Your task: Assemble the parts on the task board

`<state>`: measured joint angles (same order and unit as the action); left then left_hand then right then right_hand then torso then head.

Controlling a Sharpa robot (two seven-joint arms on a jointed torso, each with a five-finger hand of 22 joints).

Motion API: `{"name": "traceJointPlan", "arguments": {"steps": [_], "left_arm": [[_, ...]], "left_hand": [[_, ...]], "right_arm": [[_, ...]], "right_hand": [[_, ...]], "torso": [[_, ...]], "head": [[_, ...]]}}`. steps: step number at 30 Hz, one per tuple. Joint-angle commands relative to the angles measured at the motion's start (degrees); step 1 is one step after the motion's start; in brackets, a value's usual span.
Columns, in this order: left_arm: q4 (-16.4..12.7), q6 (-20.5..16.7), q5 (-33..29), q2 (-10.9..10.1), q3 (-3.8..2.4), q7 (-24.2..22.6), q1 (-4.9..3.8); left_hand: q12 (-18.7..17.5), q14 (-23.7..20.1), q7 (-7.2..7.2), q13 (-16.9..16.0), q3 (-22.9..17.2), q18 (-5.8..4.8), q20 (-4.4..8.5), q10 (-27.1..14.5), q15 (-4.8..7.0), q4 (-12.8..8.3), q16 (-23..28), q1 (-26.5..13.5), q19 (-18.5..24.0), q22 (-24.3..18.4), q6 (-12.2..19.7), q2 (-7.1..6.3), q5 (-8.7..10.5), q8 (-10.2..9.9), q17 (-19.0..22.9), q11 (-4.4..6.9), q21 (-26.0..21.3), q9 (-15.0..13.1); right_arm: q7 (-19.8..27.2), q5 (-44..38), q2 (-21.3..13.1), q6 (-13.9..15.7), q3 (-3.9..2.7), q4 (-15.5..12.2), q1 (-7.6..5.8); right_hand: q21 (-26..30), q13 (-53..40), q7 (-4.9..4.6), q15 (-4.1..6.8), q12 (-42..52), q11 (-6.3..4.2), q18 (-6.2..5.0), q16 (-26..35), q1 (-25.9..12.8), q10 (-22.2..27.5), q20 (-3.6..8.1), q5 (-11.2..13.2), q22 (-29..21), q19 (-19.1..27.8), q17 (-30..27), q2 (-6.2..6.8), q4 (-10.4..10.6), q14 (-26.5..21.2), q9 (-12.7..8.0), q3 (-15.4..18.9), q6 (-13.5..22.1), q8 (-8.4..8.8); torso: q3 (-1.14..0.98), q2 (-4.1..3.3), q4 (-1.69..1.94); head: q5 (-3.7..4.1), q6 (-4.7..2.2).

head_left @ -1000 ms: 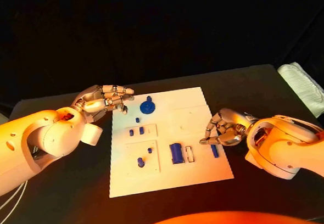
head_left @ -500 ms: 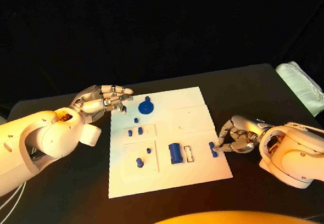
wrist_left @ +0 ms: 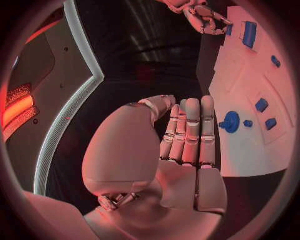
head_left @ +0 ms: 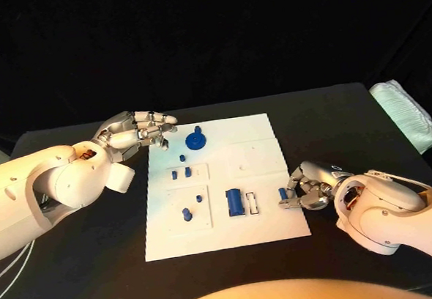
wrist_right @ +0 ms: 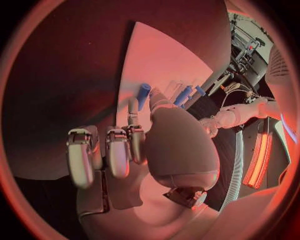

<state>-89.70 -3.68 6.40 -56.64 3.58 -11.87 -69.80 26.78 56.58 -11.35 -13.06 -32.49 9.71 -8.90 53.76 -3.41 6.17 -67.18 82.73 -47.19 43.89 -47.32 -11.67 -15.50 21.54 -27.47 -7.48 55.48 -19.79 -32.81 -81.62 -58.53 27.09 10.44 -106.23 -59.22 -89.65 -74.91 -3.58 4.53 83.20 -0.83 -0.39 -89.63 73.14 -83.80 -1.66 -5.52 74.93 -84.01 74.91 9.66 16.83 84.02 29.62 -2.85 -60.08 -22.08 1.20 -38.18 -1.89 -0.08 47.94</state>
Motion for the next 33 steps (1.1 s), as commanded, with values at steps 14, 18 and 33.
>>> {"name": "traceJointPlan", "arguments": {"steps": [14, 18, 33], "left_arm": [[-0.11, 0.42, 0.12, -0.89, -0.02, -0.80, -0.03], [-0.29, 0.47, 0.14, -0.92, -0.02, -0.95, -0.03], [-0.30, 0.66, 0.20, -0.72, -0.02, -1.01, -0.03]], "left_hand": [[0.21, -0.33, 0.27, 0.03, 0.03, 0.83, -0.15, -0.56, -0.03, 0.17, 0.21, -0.25, -0.14, -0.08, -0.06, 0.32, -0.12, 0.34, -0.07, 0.05, -0.25, 0.05], [0.26, -0.34, 0.28, 0.02, 0.00, 0.84, -0.15, -0.54, -0.01, 0.15, 0.21, -0.20, -0.14, -0.08, -0.08, 0.38, -0.14, 0.38, -0.08, 0.08, -0.26, 0.05], [0.34, -0.37, 0.30, 0.01, -0.05, 0.86, -0.12, -0.52, 0.02, 0.06, 0.20, -0.09, -0.15, -0.08, -0.13, 0.45, -0.15, 0.46, -0.09, 0.11, -0.26, 0.06]], "right_arm": [[-2.61, -5.84, 3.40, -4.50, 0.03, 3.36, 0.70], [-3.02, -6.46, 3.80, -5.62, 0.03, 3.62, 0.71], [-4.46, -5.79, 3.56, -1.82, -0.05, 1.64, 0.42]], "right_hand": [[-0.35, -10.96, -0.07, -0.24, -0.25, 0.21, 0.39, -0.18, 5.43, -2.99, -0.12, -0.03, 15.07, -5.99, 14.71, -0.69, -1.29, 5.89, -0.86, -3.07, 0.29, 1.02], [-0.35, -10.98, -0.01, -0.15, -0.35, 0.11, 0.39, -0.16, 8.80, -2.94, -0.05, -0.03, 15.07, -5.99, 14.66, -0.39, -2.48, 5.87, -1.44, -6.34, 0.05, 1.57], [-0.35, -11.23, -0.04, -0.20, -0.14, 0.13, 0.39, -0.25, 9.53, -3.10, -0.09, 0.05, 15.07, -5.99, 14.85, 0.57, -3.60, 5.92, -2.93, -14.30, -1.29, 2.80]], "torso": [[0.02, 0.12, 0.22], [0.11, 0.18, 0.02], [0.11, 0.19, -0.06]], "head": [[0.11, 0.43], [-0.03, 0.27], [-0.02, -0.19]]}}
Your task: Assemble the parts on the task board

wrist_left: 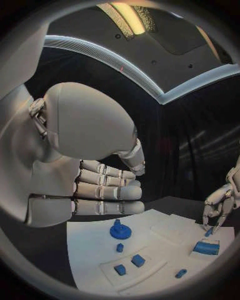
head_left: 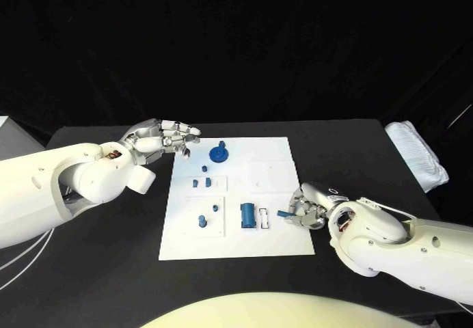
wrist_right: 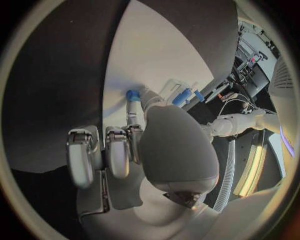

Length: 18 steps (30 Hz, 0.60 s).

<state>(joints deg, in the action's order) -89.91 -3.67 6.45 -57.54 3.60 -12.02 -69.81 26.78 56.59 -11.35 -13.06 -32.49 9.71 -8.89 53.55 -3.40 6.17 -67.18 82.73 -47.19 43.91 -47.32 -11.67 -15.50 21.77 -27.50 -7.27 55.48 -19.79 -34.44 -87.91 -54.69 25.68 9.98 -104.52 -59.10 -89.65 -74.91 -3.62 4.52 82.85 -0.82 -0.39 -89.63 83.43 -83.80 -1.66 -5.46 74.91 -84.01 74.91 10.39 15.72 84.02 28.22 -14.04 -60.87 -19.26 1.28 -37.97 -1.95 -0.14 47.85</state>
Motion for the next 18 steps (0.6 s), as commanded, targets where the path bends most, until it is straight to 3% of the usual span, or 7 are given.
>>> {"name": "traceJointPlan", "arguments": {"steps": [1, 5, 10, 18], "left_arm": [[-0.08, 0.66, 0.15, 0.21, -0.03, -0.84, -0.01], [0.01, 0.73, 0.15, 0.58, -0.03, -0.85, -0.01], [0.03, 0.77, 0.15, 0.82, -0.03, -0.82, -0.01], [0.05, 0.77, 0.15, 0.77, -0.03, -0.83, -0.01]], "left_hand": [[0.34, -0.38, 0.30, 0.01, -0.05, 0.86, -0.13, -0.32, 0.01, 0.06, 0.20, -0.09, -0.15, -0.09, -0.13, 0.45, -0.15, 0.24, -0.06, -0.10, -0.26, 0.06], [0.38, -0.39, 0.31, 0.01, -0.08, 0.86, -0.12, -0.30, 0.03, 0.02, 0.20, -0.03, -0.16, -0.09, -0.15, 0.49, -0.15, 0.27, -0.06, -0.08, -0.26, 0.07], [0.38, -0.39, 0.31, 0.01, -0.08, 0.86, -0.12, -0.30, 0.03, 0.02, 0.20, -0.03, -0.16, -0.09, -0.15, 0.49, -0.15, 0.27, -0.06, -0.08, -0.26, 0.07], [0.43, -0.40, 0.30, 0.00, -0.09, 0.87, -0.10, -0.28, 0.04, -0.02, 0.19, 0.02, -0.17, -0.08, -0.16, 0.52, -0.14, 0.31, -0.07, -0.08, -0.25, 0.08]], "right_arm": [[-2.81, 0.78, -0.36, 0.01, 0.39, -0.37, 0.11], [-2.39, 2.83, -0.68, 2.42, 0.27, -1.80, -1.01], [-1.17, 7.70, -0.84, 5.88, 0.17, -3.35, -2.23], [-0.19, 16.34, 0.00, 7.88, 0.13, -4.35, -2.77]], "right_hand": [[-0.35, -11.24, -0.01, -0.19, 0.21, 0.12, 0.39, -0.25, -0.76, -3.10, -0.09, -0.01, 15.09, -5.99, 14.85, -0.17, -2.49, 5.92, -1.53, -3.11, -0.50, -0.03], [-0.35, -11.44, 0.15, -0.09, 0.55, -0.02, 0.39, -0.37, -1.37, -3.30, -0.01, 0.02, 15.09, -5.99, 15.09, -0.15, -2.60, 5.98, -1.62, -4.39, -0.83, -0.04], [-0.35, -11.75, 0.39, 0.11, 1.06, -0.23, 0.39, -0.37, -4.60, -3.67, 0.17, 0.14, 15.09, -5.99, 15.09, 0.03, -1.92, 5.98, -1.67, -6.44, -1.21, -0.11], [-0.35, -11.88, 0.46, 0.16, 1.28, -0.28, 0.39, -0.37, -5.56, -3.79, 0.23, 0.16, 15.09, -5.99, 15.09, 0.00, -1.80, 5.98, -1.62, -7.05, -1.30, -0.19]], "torso": [[0.04, 0.00, -0.02], [-0.07, -0.11, 0.05], [-0.04, -0.16, -0.02], [-0.09, -0.22, 0.00]], "head": [[0.03, -0.13], [-0.01, -0.37], [-0.06, -0.45], [-0.02, -0.26]]}}
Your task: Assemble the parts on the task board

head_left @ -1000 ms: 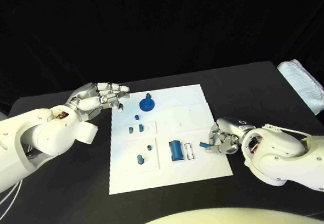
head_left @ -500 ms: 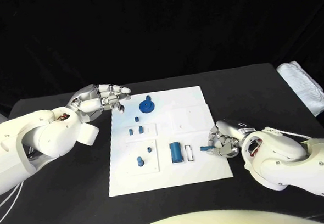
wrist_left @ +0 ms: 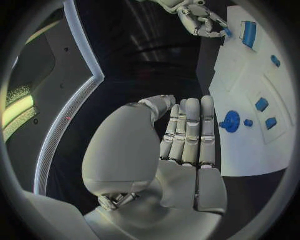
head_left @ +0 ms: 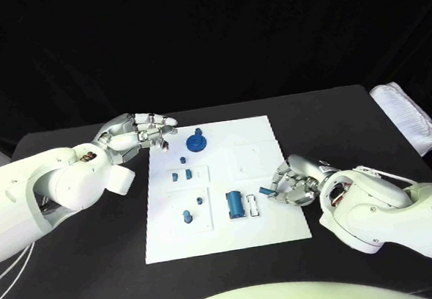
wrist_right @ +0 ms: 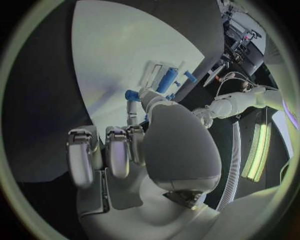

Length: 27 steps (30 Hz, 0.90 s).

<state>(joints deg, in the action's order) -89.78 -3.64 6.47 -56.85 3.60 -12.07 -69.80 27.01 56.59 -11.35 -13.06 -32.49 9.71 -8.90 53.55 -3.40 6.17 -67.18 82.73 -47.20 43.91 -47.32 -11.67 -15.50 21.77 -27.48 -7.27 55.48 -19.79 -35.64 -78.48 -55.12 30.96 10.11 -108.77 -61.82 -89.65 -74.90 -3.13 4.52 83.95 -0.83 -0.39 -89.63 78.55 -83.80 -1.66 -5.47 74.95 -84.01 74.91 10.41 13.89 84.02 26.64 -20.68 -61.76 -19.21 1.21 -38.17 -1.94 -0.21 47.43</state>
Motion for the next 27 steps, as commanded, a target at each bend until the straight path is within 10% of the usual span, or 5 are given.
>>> {"name": "traceJointPlan", "arguments": {"steps": [1, 27], "left_arm": [[-0.08, 0.77, 0.13, 0.08, -0.03, -0.77, -0.03], [-0.12, 1.24, 0.25, -0.08, -0.03, -0.29, -0.03]], "left_hand": [[0.21, -0.40, 0.30, 0.00, -0.07, 0.87, -0.10, -0.28, 0.04, -0.03, 0.19, 0.01, -0.17, -0.08, -0.16, 0.50, -0.14, 0.32, -0.09, -0.08, -0.24, 0.09], [0.27, -0.42, 0.30, -0.01, -0.05, 0.86, -0.09, -0.27, 0.05, -0.09, 0.18, 0.05, -0.17, -0.07, -0.15, 0.47, -0.13, 0.35, -0.09, -0.07, -0.23, 0.10]], "right_arm": [[1.06, 7.66, 0.60, 2.67, 0.01, -0.04, -0.04], [0.16, 17.27, 5.68, 3.37, 0.03, 2.45, 1.86]], "right_hand": [[-0.35, -11.89, -0.03, 0.17, 0.18, -0.28, 0.39, -0.37, -0.90, -3.81, 0.24, 0.18, 15.05, -5.99, 15.09, 0.01, 0.04, 5.98, -0.03, -0.51, -0.40, -0.24], [-0.35, -11.99, -0.21, 0.06, 0.27, -0.12, 0.39, -0.37, -5.26, -3.92, 0.21, 0.39, 15.05, -5.99, 15.09, 0.74, 0.96, 5.98, 0.25, -0.39, -0.30, -0.52]], "torso": [[-0.02, -0.03, 0.01], [0.02, 0.04, -0.01]], "head": [[0.06, 0.16], [0.13, 0.59]]}}
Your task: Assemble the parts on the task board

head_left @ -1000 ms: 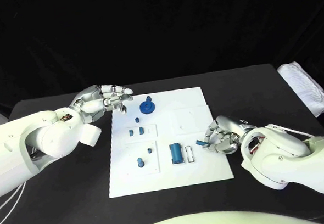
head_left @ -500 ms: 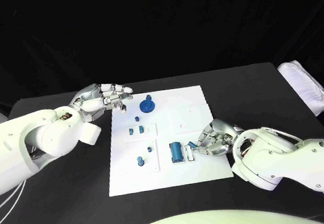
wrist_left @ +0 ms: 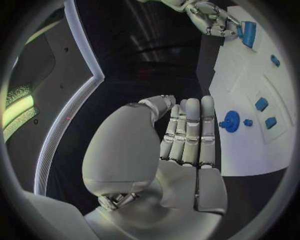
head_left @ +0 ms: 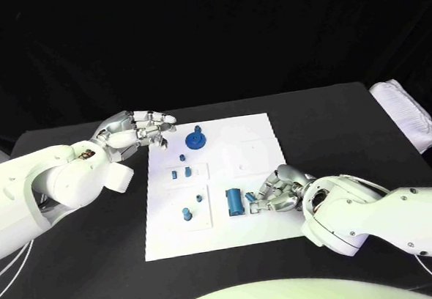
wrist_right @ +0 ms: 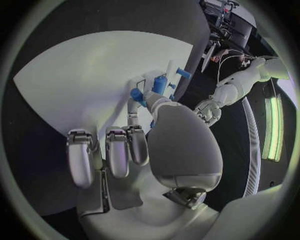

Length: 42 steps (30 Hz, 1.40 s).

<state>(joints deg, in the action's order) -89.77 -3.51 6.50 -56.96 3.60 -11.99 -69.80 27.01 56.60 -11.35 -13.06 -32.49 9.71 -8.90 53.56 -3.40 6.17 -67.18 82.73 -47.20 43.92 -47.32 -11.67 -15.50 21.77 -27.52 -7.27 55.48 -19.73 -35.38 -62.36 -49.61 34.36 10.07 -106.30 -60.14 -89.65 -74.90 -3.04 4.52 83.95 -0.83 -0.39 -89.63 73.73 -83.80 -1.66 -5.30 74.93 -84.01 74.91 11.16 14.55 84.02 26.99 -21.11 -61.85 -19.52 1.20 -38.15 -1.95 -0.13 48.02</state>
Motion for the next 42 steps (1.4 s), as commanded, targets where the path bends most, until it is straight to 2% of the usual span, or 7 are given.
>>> {"name": "traceJointPlan", "arguments": {"steps": [1, 7, 15, 18, 23, 31, 42], "left_arm": [[-0.12, 1.12, 0.22, 0.02, -0.03, -0.35, -0.03], [-0.13, 1.18, 0.25, -0.04, -0.03, -0.21, -0.03], [-0.08, 1.28, 0.29, -0.12, -0.03, 0.04, -0.03], [-0.07, 1.32, 0.30, -0.14, -0.03, 0.11, -0.03], [-0.05, 1.37, 0.32, -0.17, -0.03, 0.23, -0.04], [0.05, 1.48, 0.41, -0.13, -0.03, 0.46, -0.04], [0.22, 1.42, 0.50, -0.11, -0.03, 0.79, -0.04]], "left_hand": [[0.27, -0.42, 0.30, -0.01, -0.05, 0.86, -0.09, -0.27, 0.05, -0.09, 0.18, 0.05, -0.17, -0.08, -0.15, 0.47, -0.13, 0.35, -0.05, -0.07, -0.24, 0.05], [0.32, -0.44, 0.30, -0.01, -0.04, 0.86, -0.07, -0.29, 0.05, -0.14, 0.18, 0.07, -0.17, -0.07, -0.14, 0.45, -0.13, 0.39, -0.06, -0.07, -0.23, 0.07], [0.32, -0.44, 0.30, -0.01, -0.04, 0.86, -0.07, -0.29, 0.05, -0.14, 0.18, 0.07, -0.17, -0.07, -0.14, 0.45, -0.13, 0.39, -0.06, -0.07, -0.23, 0.07], [0.32, -0.44, 0.30, -0.01, -0.04, 0.86, -0.07, -0.29, 0.05, -0.14, 0.18, 0.07, -0.17, -0.07, -0.14, 0.45, -0.13, 0.39, -0.06, -0.07, -0.23, 0.07], [0.32, -0.44, 0.30, -0.01, -0.04, 0.86, -0.07, -0.29, 0.05, -0.14, 0.18, 0.07, -0.17, -0.07, -0.14, 0.45, -0.13, 0.39, -0.06, -0.07, -0.23, 0.07], [0.33, -0.47, 0.29, 0.01, -0.02, 0.85, -0.07, -0.37, 0.04, -0.14, 0.18, 0.04, -0.17, -0.06, -0.13, 0.44, -0.15, 0.43, -0.06, -0.09, -0.22, 0.10], [0.34, -0.48, 0.28, 0.02, -0.02, 0.85, -0.07, -0.41, 0.04, -0.15, 0.19, 0.03, -0.17, -0.05, -0.11, 0.44, -0.16, 0.44, -0.07, -0.10, -0.22, 0.12]], "right_arm": [[-0.12, 1.18, 0.19, -0.05, 0.07, -0.01, 0.18], [-0.21, 1.47, 0.30, -0.21, 0.07, -0.03, 0.19], [-0.15, 2.25, 0.23, -0.93, 0.07, -0.39, 0.19], [-0.35, 2.32, 0.10, -1.41, 0.07, -0.34, 0.19], [-0.35, 2.37, 0.01, -1.90, 0.07, -0.40, 0.19], [0.26, 2.39, 0.03, -1.87, 0.07, -0.57, 0.19], [1.84, 2.40, -0.14, -2.05, 0.07, -0.83, 0.19]], "right_hand": [[-0.35, -11.99, -0.30, 0.06, 0.28, -0.12, 0.39, -0.37, -0.44, -3.91, 0.21, 0.22, 15.07, -5.99, 15.09, -0.01, 0.30, 5.98, -0.10, 0.05, -0.21, -0.21], [-0.35, -12.02, -0.32, 0.05, 0.31, -0.10, 0.39, -0.37, -1.02, -3.93, 0.20, 0.22, 15.07, -5.99, 15.09, -0.02, 0.46, 5.98, -0.05, 0.12, -0.18, -0.25], [-0.35, -12.26, -0.39, -0.03, 0.67, -0.03, 0.39, -0.37, -4.17, -4.11, 0.13, 0.23, 15.07, -5.99, 15.09, 0.13, 1.47, 5.98, 0.21, 0.95, -0.18, -0.53], [-0.35, -12.33, -0.36, -0.02, 0.76, -0.04, 0.39, -0.37, -6.00, -4.16, 0.11, 0.18, 15.07, -5.99, 15.09, -0.53, 1.84, 5.98, 0.35, 1.18, -0.20, -0.70], [-0.35, -12.41, -0.26, 0.01, 0.91, -0.11, 0.39, -0.37, -6.24, -4.23, 0.13, 0.13, 15.07, -5.99, 15.09, -0.91, 1.74, 5.98, 0.41, 1.02, -0.32, -0.81], [-0.35, -12.42, -0.26, 0.02, 0.93, -0.13, 0.39, -0.37, -6.36, -4.25, 0.13, 0.15, 15.07, -5.99, 15.09, -0.90, 1.72, 5.98, 0.43, 1.04, -0.32, -0.83], [-0.35, -12.42, -0.32, 0.02, 0.87, -0.09, 0.39, -0.33, -8.65, -4.26, 0.15, 0.22, 15.07, -5.99, 15.01, -0.19, 1.86, 5.96, 0.57, 2.15, -0.19, -0.97]], "torso": [[0.03, 0.03, 0.00], [0.01, 0.04, 0.00], [0.00, 0.01, 0.00], [0.01, 0.04, 0.00], [-0.02, 0.03, -0.03], [-0.03, 0.01, 0.00], [0.00, 0.01, 0.01]], "head": [[0.05, 0.01], [0.06, 0.04], [0.16, 0.16], [0.22, 0.18], [0.23, 0.20], [0.16, 0.22], [0.10, 0.36]]}}
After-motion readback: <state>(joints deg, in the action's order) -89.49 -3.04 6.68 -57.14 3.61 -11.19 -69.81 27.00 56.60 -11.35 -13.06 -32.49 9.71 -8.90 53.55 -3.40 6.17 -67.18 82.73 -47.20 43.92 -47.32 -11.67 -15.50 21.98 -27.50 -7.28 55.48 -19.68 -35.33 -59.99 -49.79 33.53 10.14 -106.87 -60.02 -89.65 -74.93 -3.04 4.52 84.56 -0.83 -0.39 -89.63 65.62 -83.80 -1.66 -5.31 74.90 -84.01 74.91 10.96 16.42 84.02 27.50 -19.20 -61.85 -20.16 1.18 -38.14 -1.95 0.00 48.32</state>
